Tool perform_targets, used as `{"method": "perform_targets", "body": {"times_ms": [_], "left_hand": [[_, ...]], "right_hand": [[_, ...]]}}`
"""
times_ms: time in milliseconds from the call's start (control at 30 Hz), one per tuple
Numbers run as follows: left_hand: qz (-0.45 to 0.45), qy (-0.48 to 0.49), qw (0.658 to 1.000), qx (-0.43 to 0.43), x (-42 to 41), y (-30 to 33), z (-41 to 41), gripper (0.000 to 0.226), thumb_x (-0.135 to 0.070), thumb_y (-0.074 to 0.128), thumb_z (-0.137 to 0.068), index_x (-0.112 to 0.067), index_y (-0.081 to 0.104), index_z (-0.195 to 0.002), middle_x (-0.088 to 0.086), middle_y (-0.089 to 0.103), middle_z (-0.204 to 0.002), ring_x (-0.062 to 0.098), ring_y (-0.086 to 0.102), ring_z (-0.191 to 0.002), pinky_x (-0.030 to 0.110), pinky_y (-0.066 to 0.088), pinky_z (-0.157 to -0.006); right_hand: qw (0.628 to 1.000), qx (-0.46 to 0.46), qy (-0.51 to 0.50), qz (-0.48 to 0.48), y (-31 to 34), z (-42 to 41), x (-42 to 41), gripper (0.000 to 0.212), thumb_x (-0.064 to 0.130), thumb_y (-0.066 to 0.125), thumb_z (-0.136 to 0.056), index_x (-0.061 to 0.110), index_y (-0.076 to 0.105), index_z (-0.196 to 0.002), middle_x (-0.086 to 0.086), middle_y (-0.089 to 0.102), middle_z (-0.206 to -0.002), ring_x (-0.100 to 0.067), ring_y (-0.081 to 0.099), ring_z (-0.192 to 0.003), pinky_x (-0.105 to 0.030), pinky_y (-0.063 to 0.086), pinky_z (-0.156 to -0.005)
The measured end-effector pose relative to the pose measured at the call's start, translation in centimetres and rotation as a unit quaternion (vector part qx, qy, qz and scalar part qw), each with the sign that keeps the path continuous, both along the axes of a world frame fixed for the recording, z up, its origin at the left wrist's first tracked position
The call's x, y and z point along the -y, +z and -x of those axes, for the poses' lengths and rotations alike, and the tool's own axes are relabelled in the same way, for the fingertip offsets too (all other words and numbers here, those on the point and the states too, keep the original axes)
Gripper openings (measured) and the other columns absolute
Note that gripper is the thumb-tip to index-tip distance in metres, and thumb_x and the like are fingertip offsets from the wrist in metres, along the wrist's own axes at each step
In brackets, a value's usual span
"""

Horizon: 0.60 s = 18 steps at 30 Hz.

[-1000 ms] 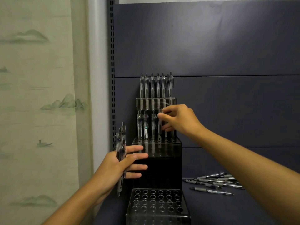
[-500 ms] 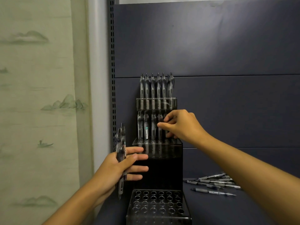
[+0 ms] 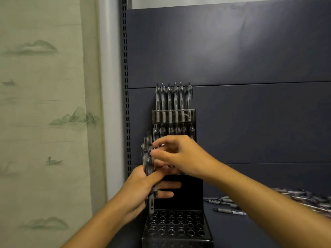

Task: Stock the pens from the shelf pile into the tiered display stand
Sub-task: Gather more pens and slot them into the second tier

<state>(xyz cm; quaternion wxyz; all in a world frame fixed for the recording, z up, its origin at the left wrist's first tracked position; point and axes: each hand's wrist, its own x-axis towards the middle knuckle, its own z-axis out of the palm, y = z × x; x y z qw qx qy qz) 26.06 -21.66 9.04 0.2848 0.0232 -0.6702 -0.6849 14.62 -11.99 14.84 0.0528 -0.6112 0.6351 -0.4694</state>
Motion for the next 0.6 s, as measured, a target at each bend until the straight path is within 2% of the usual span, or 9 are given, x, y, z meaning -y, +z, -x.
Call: {"method": "perform_targets", "body": {"times_ms": [67, 133, 200, 300, 467, 533, 600], "left_hand": [[0.001, -0.007, 1.000, 0.008, -0.2, 0.1, 0.0, 0.031, -0.024, 0.062, -0.083, -0.012, 0.067, -0.112, 0.013, 0.075, -0.107, 0.034, 0.074, -0.093, 0.027, 0.061, -0.061], [-0.007, -0.023, 1.000, 0.018, -0.4, -0.1, -0.2, 0.030, -0.023, 0.060, -0.086, -0.013, 0.067, -0.113, 0.013, 0.075, -0.108, 0.033, 0.074, -0.093, 0.028, 0.061, -0.062], [-0.012, -0.032, 0.999, 0.020, -0.4, -0.3, -0.3, 0.031, -0.022, 0.060, -0.086, -0.014, 0.067, -0.115, 0.014, 0.074, -0.110, 0.032, 0.074, -0.091, 0.029, 0.062, -0.062], [-0.002, -0.026, 0.999, 0.024, -0.4, -0.5, -0.3, 0.034, -0.022, 0.060, -0.086, -0.013, 0.064, -0.118, 0.013, 0.074, -0.110, 0.031, 0.074, -0.092, 0.030, 0.062, -0.066], [-0.006, -0.010, 0.998, 0.055, 0.0, -1.6, -0.2, 0.037, -0.023, 0.061, -0.084, -0.012, 0.064, -0.119, 0.010, 0.075, -0.109, 0.030, 0.073, -0.098, 0.032, 0.062, -0.070], [-0.017, -0.002, 0.998, 0.061, 0.4, -1.8, -0.3, 0.036, -0.023, 0.061, -0.085, -0.011, 0.064, -0.119, 0.009, 0.075, -0.109, 0.029, 0.073, -0.098, 0.032, 0.062, -0.072], [-0.028, 0.010, 0.998, 0.054, 1.0, -1.7, -0.7, 0.035, -0.022, 0.060, -0.085, -0.011, 0.065, -0.117, 0.009, 0.075, -0.109, 0.029, 0.074, -0.095, 0.034, 0.063, -0.071]], "right_hand": [[0.999, 0.046, 0.012, -0.010, -0.2, -0.2, -0.1, 0.032, 0.035, 0.067, -0.092, 0.025, 0.064, -0.122, 0.007, 0.074, -0.100, -0.004, 0.071, -0.086, -0.020, 0.057, -0.063], [0.997, 0.069, 0.012, -0.016, -0.4, -0.2, 0.0, 0.035, 0.035, 0.066, -0.093, 0.025, 0.062, -0.126, 0.008, 0.073, -0.102, -0.004, 0.071, -0.087, -0.029, 0.061, -0.068], [0.996, 0.084, 0.020, -0.007, -0.5, -0.3, 0.1, 0.026, 0.032, 0.066, -0.093, 0.021, 0.068, -0.117, 0.006, 0.074, -0.095, -0.006, 0.071, -0.084, -0.031, 0.061, -0.074], [0.994, 0.102, 0.033, 0.019, -0.4, -0.3, -0.1, 0.014, 0.025, 0.065, -0.094, 0.014, 0.073, -0.098, 0.002, 0.073, -0.081, -0.007, 0.068, -0.074, -0.020, 0.054, -0.063], [0.990, 0.076, -0.018, 0.117, 0.9, 0.6, -0.2, 0.012, 0.030, 0.064, -0.095, 0.023, 0.074, -0.094, 0.000, 0.077, -0.091, -0.008, 0.070, -0.073, -0.027, 0.057, -0.068], [0.981, 0.100, -0.024, 0.164, 2.1, 1.3, -0.5, 0.008, 0.027, 0.067, -0.093, 0.026, 0.073, -0.099, -0.002, 0.077, -0.090, -0.009, 0.070, -0.071, -0.027, 0.058, -0.065], [0.972, 0.115, -0.041, 0.198, 3.5, 2.3, -0.9, 0.015, 0.025, 0.068, -0.092, 0.022, 0.073, -0.106, -0.002, 0.076, -0.089, -0.012, 0.070, -0.071, -0.027, 0.059, -0.064]]}}
